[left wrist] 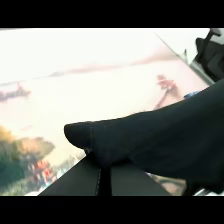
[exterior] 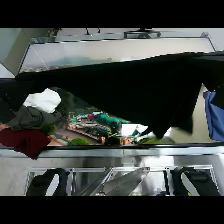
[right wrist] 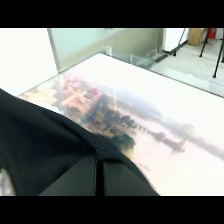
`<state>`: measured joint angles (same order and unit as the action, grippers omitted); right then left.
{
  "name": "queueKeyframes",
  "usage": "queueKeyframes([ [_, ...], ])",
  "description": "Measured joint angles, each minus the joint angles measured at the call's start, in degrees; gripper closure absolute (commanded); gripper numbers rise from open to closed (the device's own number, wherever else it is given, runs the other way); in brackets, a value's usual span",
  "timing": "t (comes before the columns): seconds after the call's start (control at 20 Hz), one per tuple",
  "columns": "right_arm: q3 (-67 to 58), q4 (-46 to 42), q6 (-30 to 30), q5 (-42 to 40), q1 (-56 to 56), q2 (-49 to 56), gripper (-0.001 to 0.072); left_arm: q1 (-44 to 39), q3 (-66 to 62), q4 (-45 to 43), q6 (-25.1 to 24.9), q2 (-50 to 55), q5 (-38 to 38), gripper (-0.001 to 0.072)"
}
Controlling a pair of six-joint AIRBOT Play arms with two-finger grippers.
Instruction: Fold the shirts.
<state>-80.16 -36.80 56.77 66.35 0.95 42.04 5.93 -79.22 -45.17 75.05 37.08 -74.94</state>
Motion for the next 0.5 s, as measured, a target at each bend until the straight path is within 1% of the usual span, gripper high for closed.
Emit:
queueKeyframes([
  [0.1,0.48,-0.22,-0.04,1.92,-1.33,4.28,0.069,-0.92,2.69,-0.35,-0.9,2.29,-0.52,0.0682],
  [0.2,1.4,-0.28,-0.33,3.45,-3.76,10.91,0.069,-3.43,6.62,-0.44,-2.71,6.1,-0.37,0.0682],
  [0.4,2.69,-0.42,-1.09,4.81,-9.05,28.76,0.0684,-8.26,15.23,-0.44,-7.69,17.49,3.19,0.0689],
  [0.45,2.82,-0.42,-1.11,4.81,-10.03,33.55,0.0646,-8.92,17.14,-0.44,-9.27,21.0,4.04,0.0689],
  [0.5,2.93,-0.42,-1.11,4.94,-10.88,38.71,0.0496,-9.27,18.45,-0.44,-10.64,24.15,4.76,0.0689],
])
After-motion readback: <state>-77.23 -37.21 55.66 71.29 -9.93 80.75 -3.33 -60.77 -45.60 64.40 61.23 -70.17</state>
